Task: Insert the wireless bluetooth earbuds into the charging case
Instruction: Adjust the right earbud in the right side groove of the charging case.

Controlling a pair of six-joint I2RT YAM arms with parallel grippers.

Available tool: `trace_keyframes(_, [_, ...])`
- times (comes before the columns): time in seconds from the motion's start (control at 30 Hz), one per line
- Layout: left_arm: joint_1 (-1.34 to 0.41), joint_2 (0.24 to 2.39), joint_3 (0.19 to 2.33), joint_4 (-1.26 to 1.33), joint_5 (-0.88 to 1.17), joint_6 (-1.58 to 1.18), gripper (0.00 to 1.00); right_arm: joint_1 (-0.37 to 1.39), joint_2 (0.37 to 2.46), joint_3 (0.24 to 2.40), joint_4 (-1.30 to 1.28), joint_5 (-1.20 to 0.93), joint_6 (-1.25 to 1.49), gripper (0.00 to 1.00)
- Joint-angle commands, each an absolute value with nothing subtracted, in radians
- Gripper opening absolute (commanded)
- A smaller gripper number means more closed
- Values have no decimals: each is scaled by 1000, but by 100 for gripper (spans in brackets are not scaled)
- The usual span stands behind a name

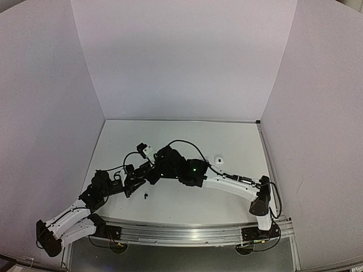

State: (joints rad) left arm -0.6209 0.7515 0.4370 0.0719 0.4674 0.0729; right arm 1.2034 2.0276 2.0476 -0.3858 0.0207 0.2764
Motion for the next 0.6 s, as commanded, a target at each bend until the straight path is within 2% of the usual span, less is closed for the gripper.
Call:
trace_keyframes(0.0, [-620,755,453,119,455,36,0,1212,1980,2102,-345,11,269,24])
trace_keyframes(0.13, [-616,756,469,107,409,-31,0,1212,1940,2081,-316,51,287,27])
trace_keyframes(0.23, [-604,742,487,75,364,-89,0,1212,1913,2026,-315,147,327,34])
trace_keyframes(0.4, [-593,679,505,-5,249,-152,0,1197,1899,1898,-329,346,495,52])
trace_keyframes(0.5, [-581,637,513,-79,180,-178,0,1169,1943,1850,-388,349,653,64])
trace_keyframes(0.57, [-570,608,516,-117,129,-191,0,1164,2010,1875,-439,335,707,67])
